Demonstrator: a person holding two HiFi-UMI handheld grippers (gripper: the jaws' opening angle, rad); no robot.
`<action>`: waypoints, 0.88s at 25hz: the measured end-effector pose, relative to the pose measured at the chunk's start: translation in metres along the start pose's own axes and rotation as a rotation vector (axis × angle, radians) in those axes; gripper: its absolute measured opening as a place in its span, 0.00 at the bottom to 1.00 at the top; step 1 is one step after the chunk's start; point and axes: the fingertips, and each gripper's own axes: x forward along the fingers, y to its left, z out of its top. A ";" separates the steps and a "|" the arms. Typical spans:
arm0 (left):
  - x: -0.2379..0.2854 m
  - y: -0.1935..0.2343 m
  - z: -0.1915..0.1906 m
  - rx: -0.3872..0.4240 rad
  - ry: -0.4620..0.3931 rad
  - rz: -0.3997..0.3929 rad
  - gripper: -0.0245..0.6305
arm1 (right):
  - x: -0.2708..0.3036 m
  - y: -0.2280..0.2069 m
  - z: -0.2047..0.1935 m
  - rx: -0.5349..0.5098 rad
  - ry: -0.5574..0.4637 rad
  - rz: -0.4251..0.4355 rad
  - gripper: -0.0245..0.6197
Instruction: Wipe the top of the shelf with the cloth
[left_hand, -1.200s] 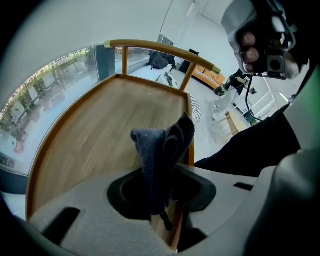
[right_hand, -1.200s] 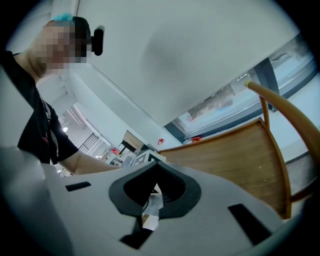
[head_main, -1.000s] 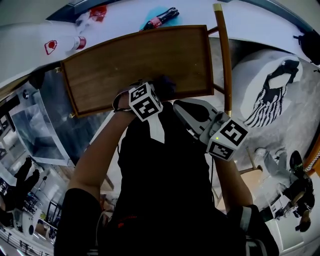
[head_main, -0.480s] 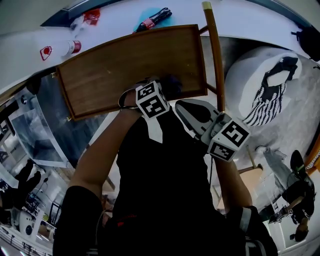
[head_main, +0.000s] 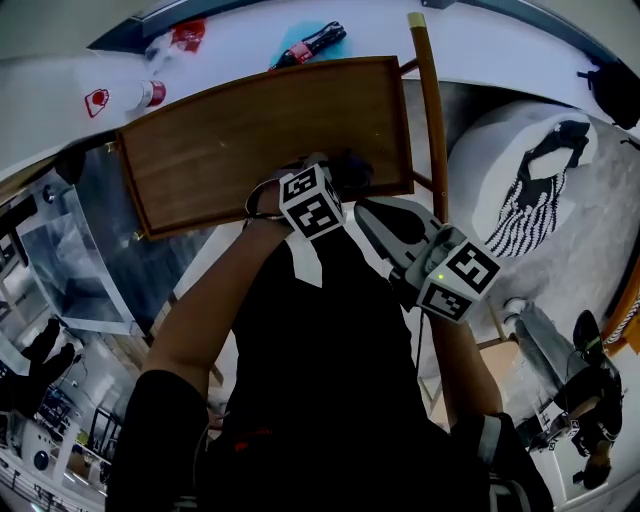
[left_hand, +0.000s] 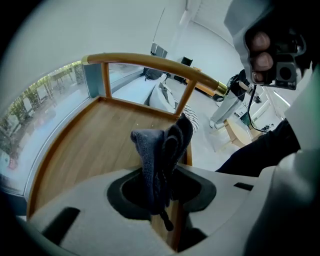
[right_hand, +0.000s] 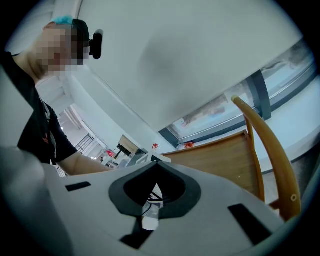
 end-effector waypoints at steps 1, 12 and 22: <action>-0.006 0.001 0.000 -0.008 -0.015 0.007 0.23 | 0.002 0.003 0.002 -0.006 0.000 0.002 0.05; -0.124 0.013 -0.010 -0.169 -0.240 0.130 0.23 | 0.035 0.069 0.037 -0.121 -0.009 0.053 0.05; -0.233 -0.009 -0.058 -0.285 -0.425 0.266 0.23 | 0.058 0.156 0.052 -0.192 -0.064 0.105 0.05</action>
